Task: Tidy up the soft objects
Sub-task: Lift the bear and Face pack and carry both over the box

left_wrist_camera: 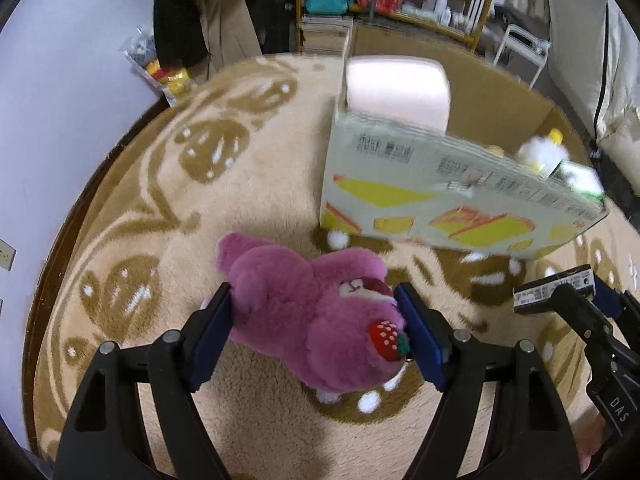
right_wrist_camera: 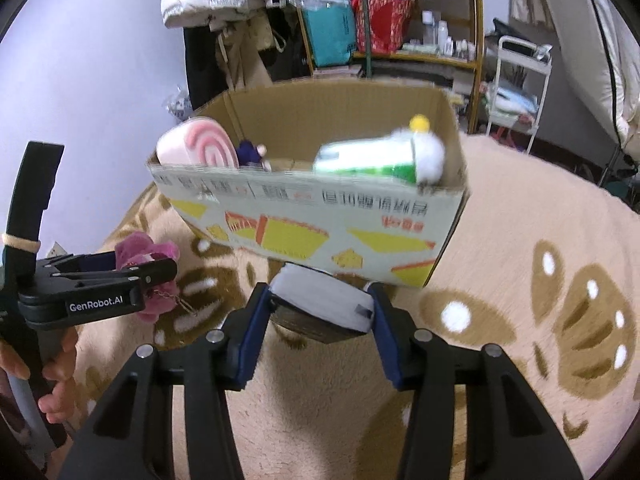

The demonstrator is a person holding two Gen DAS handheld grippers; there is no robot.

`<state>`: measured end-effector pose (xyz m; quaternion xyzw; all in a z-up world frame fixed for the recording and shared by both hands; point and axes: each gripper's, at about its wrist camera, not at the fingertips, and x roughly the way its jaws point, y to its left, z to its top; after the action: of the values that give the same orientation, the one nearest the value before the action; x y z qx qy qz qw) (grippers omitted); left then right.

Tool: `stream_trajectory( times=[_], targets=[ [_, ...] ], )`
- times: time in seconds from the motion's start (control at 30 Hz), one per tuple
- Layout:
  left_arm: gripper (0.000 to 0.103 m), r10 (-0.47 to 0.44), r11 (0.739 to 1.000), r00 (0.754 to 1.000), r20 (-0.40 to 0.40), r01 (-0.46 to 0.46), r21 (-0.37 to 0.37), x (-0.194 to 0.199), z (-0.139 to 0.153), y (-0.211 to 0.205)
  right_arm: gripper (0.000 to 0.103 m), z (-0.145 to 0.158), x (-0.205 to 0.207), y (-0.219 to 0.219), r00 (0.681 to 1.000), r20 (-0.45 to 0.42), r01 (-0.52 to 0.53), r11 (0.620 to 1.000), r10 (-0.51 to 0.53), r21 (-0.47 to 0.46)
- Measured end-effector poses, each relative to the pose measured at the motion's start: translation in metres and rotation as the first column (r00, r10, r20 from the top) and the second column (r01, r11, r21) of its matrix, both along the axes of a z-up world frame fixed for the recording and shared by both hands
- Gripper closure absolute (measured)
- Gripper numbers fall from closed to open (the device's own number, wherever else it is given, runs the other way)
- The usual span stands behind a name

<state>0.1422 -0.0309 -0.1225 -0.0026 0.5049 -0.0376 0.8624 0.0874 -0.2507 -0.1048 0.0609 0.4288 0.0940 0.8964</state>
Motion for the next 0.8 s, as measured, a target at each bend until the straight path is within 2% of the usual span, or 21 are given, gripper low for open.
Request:
stream_trajectory(
  times=[0.1,0.23,0.33,0.5,0.7,0.8],
  targets=[
    [0.025,0.019,1.000,0.996,0.088,-0.018,-0.021,-0.007,0.019,0.004,0.051,0.010,-0.003,-0.003,0.999,0.030,0.012,1.000,-0.012,0.003],
    [0.025,0.035,0.999,0.978,0.205,-0.029,-0.030,-0.018,0.044,0.009,0.051,0.026,-0.008,-0.003,0.997,0.080,0.023,1.000,-0.021,-0.021],
    [0.025,0.044,0.999,0.956,0.289,-0.038,-0.028,-0.027,0.062,0.011,0.051,0.038,-0.011,-0.008,0.994,0.108,0.036,0.999,-0.034,-0.012],
    [0.025,0.016,0.999,0.913,0.408,-0.033,0.033,-0.041,0.084,0.003,0.051,0.063,-0.017,-0.017,0.982,0.177,0.065,0.998,-0.066,0.013],
    [0.024,-0.018,1.000,0.890,0.456,0.012,0.016,-0.043,0.103,-0.005,0.051,0.086,-0.019,-0.035,0.969,0.221,0.100,0.992,-0.114,0.074],
    [0.024,-0.056,0.998,0.870,0.490,0.037,0.049,-0.040,0.112,-0.012,0.051,0.096,-0.017,-0.041,0.960,0.247,0.115,0.990,-0.132,0.079]
  ],
)
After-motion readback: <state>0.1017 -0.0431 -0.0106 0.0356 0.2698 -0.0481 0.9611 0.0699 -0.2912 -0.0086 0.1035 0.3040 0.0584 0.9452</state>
